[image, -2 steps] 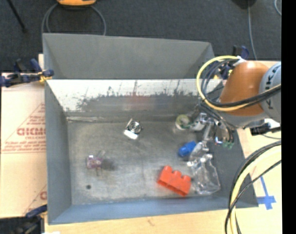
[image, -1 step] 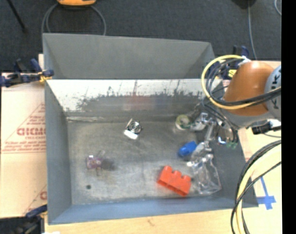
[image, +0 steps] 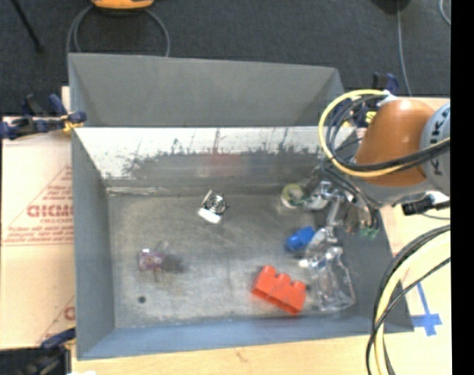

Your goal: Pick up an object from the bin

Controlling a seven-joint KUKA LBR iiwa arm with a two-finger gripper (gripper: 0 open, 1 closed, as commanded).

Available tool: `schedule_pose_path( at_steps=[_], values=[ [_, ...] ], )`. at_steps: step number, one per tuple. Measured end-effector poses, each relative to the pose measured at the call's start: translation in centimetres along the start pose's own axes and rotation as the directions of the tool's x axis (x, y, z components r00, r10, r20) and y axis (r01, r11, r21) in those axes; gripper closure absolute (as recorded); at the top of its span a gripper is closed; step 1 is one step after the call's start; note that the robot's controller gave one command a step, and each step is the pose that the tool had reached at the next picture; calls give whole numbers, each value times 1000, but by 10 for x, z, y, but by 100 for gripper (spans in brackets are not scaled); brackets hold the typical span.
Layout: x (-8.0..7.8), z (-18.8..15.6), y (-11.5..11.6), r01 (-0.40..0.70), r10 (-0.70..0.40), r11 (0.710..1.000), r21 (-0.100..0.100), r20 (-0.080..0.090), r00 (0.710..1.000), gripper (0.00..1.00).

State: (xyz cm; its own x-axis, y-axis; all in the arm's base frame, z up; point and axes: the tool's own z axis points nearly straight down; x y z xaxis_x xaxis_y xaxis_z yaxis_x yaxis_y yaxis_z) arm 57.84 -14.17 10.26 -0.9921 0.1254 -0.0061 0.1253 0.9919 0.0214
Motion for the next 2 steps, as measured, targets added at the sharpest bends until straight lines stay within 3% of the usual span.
schedule_pose_path(
  at_steps=[1,2],
  values=[
    [0,3,0,3,-3,1000,-2,1,1000,0],
    [1,4,-8,1,-1,1000,10,-1,1000,100]
  ],
)
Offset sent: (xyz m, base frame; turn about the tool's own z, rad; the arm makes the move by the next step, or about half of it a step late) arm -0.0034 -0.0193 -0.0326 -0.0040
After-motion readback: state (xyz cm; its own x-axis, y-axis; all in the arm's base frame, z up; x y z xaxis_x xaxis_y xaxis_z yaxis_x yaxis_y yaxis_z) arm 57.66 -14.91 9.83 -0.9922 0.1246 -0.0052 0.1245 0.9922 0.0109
